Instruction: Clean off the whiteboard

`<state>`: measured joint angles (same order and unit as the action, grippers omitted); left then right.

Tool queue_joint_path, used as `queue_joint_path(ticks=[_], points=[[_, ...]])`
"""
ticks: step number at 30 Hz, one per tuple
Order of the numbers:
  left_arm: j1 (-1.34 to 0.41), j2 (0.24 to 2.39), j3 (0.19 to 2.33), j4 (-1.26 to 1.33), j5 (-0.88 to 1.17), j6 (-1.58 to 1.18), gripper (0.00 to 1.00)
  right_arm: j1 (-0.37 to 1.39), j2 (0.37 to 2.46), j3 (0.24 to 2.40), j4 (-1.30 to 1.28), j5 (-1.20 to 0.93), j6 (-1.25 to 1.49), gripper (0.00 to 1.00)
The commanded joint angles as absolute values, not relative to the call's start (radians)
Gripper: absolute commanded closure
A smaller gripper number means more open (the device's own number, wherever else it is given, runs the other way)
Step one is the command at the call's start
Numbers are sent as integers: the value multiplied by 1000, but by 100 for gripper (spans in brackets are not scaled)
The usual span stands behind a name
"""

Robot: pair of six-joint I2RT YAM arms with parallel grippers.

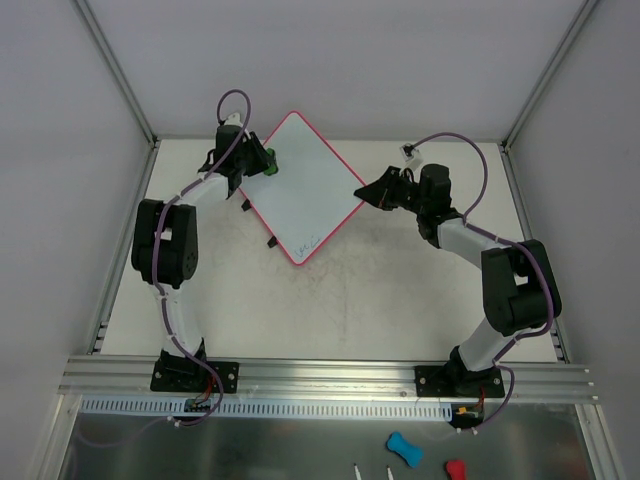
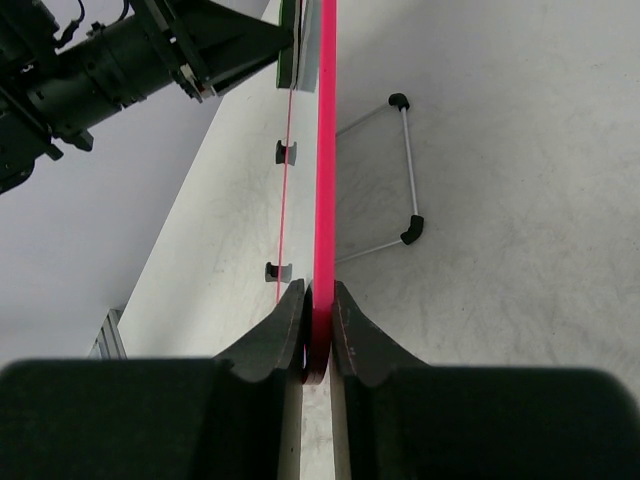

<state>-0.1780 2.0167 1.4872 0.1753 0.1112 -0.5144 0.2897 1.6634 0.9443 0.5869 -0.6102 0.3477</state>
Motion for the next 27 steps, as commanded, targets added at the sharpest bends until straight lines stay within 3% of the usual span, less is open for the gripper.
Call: queue_joint_path(ticks=[1, 14, 20, 27], points=[[-209, 1922, 1384, 275, 186, -485, 100, 327, 1667, 968, 580, -664, 268, 100], [-374, 1592, 844, 506, 46, -403, 100, 327, 1664, 965, 580, -655, 282, 100], [-400, 1522, 709, 564, 90, -391, 100, 328, 1678, 971, 581, -657, 284, 100], [-457, 1505, 696, 586, 66, -367, 100, 328, 1681, 968, 581, -653, 281, 100]])
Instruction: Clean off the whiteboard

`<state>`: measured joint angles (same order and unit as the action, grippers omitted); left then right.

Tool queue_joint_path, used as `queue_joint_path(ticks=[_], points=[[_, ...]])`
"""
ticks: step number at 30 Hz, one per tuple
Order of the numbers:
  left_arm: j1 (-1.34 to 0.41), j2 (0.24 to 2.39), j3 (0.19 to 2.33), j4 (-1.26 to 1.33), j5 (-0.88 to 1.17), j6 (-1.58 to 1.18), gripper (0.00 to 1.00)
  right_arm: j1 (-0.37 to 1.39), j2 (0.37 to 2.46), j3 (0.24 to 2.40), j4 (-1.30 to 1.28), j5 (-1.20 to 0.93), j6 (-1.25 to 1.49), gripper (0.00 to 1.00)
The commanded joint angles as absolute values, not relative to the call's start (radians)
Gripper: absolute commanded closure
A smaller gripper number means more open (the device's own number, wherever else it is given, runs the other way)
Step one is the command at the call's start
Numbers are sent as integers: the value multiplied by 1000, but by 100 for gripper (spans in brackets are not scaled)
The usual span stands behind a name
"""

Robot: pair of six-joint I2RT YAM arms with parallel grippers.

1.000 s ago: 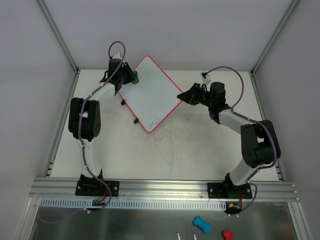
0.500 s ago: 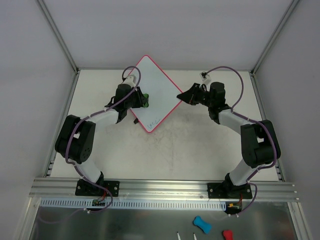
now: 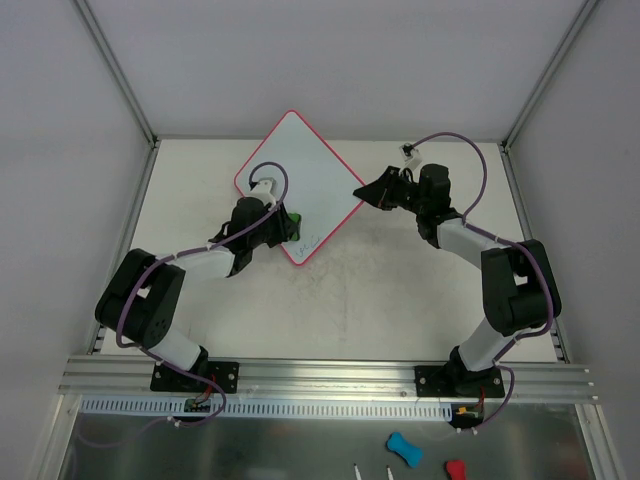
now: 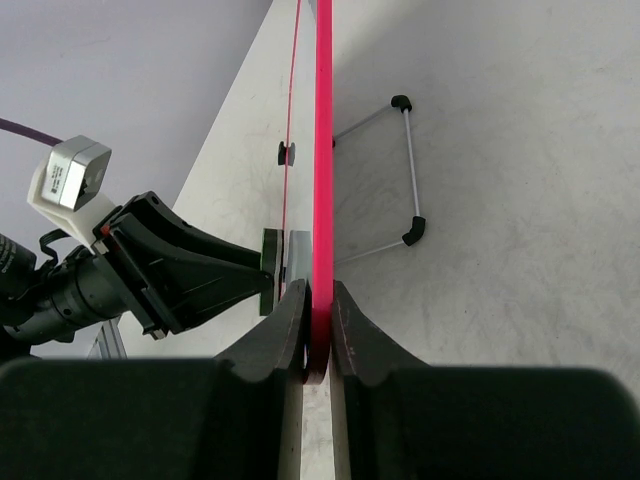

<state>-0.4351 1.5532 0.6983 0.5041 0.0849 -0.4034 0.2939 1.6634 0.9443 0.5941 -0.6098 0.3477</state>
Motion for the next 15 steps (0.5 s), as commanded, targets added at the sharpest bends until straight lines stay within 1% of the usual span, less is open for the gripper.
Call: queue_joint_path(ticks=[1, 4, 11, 15], points=[[-474, 1503, 692, 589, 52, -359, 100, 328, 1681, 968, 581, -655, 281, 100], [-492, 1496, 670, 598, 23, -334, 100, 328, 1683, 968, 581, -655, 281, 100], [-497, 1494, 578, 664, -38, -373, 100, 328, 1686, 969, 581, -657, 279, 100], [-497, 1512, 569, 675, -63, -402, 100, 328, 1684, 969, 581, -658, 278, 100]])
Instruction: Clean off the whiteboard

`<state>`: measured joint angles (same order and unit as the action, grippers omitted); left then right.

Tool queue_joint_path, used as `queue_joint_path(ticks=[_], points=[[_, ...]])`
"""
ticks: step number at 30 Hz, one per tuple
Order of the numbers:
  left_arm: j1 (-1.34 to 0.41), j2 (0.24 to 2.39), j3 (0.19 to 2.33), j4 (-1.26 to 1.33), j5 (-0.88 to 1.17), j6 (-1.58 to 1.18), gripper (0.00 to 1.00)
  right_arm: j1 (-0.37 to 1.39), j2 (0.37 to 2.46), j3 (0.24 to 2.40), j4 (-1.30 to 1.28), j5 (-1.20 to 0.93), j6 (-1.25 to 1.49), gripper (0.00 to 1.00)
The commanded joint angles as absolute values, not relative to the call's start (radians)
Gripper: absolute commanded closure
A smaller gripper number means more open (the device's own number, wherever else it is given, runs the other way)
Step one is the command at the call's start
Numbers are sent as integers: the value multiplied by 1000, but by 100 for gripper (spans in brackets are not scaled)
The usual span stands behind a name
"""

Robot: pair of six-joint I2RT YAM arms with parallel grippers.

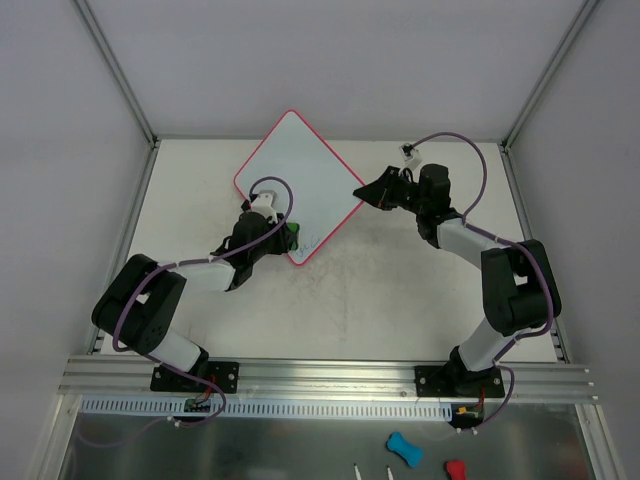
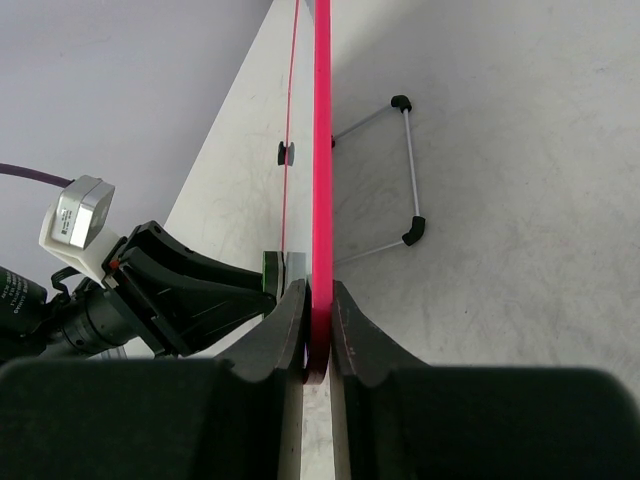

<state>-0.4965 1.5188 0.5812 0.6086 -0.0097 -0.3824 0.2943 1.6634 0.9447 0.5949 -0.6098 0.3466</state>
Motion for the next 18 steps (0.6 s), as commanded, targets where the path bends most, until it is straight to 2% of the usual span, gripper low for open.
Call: queue_joint_path(ticks=[1, 7, 18], points=[[-497, 1517, 568, 675, -63, -406, 100, 327, 1683, 969, 581, -658, 278, 100], [-497, 1540, 528, 687, -71, -433, 100, 327, 1684, 969, 581, -658, 278, 100], [-497, 1454, 437, 698, -84, -452, 100, 328, 1689, 973, 581, -660, 279, 100]])
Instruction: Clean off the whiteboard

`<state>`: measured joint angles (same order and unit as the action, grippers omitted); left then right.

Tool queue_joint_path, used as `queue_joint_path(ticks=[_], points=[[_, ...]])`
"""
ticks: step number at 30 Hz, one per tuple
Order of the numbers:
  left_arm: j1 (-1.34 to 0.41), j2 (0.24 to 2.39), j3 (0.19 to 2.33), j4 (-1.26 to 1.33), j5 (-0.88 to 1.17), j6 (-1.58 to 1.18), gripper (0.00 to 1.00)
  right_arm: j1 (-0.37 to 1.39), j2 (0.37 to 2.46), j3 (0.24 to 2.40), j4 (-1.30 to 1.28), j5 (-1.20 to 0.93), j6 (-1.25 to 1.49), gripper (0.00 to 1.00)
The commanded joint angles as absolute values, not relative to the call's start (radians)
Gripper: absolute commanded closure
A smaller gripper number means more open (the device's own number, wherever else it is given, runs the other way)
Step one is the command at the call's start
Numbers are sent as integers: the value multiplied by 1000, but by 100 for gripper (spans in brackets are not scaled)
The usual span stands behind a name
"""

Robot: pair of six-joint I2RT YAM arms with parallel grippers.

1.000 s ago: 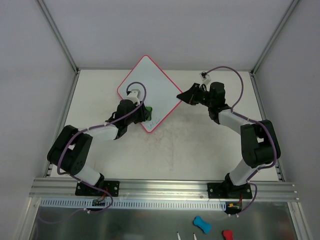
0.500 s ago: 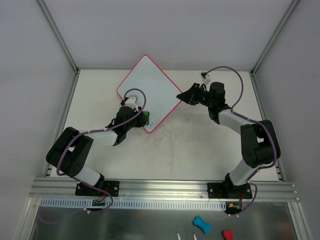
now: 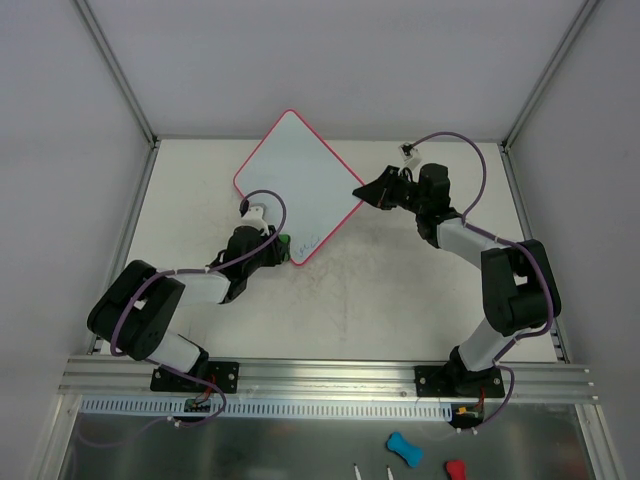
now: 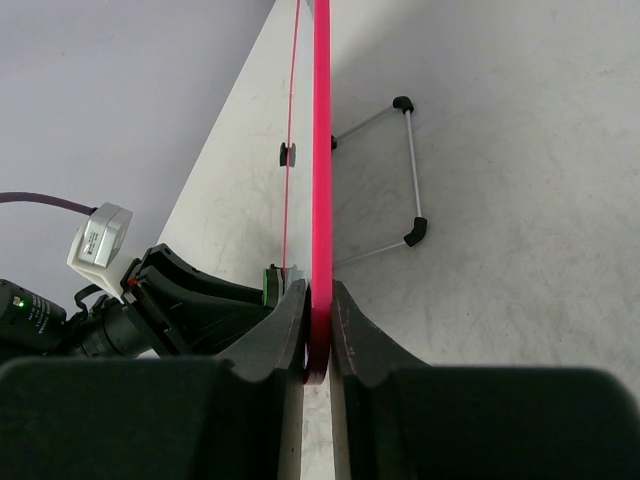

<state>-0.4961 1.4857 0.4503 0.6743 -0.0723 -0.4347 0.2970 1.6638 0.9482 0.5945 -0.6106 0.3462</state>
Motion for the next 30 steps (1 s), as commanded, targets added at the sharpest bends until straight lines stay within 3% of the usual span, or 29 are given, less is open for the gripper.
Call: queue_joint_path(ticks=[1, 19, 30], points=[[-497, 1457, 439, 701, -78, -456, 100, 328, 1687, 971, 581, -660, 278, 100], [-555, 1543, 479, 759, -20, -529, 100, 327, 1683, 969, 580, -657, 276, 100], [-603, 1490, 445, 755, -28, -545, 100, 327, 1684, 969, 580, -652, 278, 100]])
